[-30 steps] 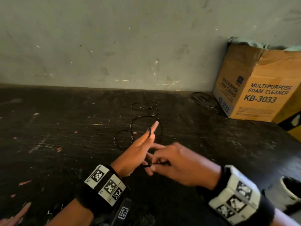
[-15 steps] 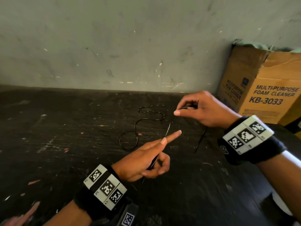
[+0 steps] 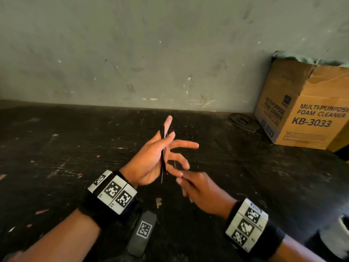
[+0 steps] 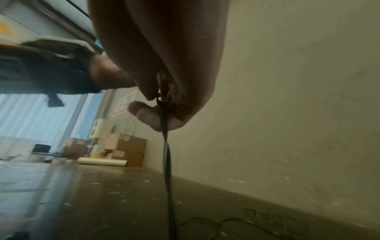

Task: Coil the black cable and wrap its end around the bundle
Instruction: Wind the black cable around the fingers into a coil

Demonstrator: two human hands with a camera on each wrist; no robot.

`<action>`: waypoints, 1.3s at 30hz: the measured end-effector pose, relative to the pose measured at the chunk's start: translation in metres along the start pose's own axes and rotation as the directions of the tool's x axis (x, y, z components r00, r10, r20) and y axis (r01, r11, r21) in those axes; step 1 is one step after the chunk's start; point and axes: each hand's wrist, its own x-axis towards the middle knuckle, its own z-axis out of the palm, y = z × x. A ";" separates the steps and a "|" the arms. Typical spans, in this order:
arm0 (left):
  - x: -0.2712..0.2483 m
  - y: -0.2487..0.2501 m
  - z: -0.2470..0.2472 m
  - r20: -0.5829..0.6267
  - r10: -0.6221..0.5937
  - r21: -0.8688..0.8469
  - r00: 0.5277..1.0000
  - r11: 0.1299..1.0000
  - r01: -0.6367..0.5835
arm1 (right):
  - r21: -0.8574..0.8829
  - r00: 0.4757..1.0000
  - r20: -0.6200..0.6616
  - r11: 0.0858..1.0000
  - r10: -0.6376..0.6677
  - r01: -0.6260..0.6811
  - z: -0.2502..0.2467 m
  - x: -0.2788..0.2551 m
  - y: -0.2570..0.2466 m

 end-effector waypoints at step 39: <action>-0.005 0.009 0.013 0.116 -0.078 0.128 0.990 0.990 0.062 | 0.115 0.997 -0.044 0.991 -0.067 0.072 -0.005 0.010 -0.003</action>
